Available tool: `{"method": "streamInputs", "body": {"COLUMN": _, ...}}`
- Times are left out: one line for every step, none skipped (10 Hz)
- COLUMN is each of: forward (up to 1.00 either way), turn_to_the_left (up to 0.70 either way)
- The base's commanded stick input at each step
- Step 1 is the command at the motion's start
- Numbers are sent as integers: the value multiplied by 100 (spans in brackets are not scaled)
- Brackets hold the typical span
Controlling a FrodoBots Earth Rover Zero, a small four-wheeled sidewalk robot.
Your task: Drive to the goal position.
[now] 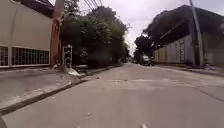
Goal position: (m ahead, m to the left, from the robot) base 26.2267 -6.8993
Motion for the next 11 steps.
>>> {"method": "streamInputs", "body": {"forward": 100, "turn_to_the_left": 0}}
{"method": "streamInputs", "body": {"forward": 100, "turn_to_the_left": 0}}
{"method": "streamInputs", "body": {"forward": 100, "turn_to_the_left": 0}}
{"method": "streamInputs", "body": {"forward": 100, "turn_to_the_left": 0}}
{"method": "streamInputs", "body": {"forward": 100, "turn_to_the_left": 0}}
{"method": "streamInputs", "body": {"forward": 100, "turn_to_the_left": 0}}
{"method": "streamInputs", "body": {"forward": 100, "turn_to_the_left": 0}}
{"method": "streamInputs", "body": {"forward": 100, "turn_to_the_left": 0}}
{"method": "streamInputs", "body": {"forward": 100, "turn_to_the_left": 0}}
{"method": "streamInputs", "body": {"forward": 100, "turn_to_the_left": 0}}
{"method": "streamInputs", "body": {"forward": 100, "turn_to_the_left": 0}}
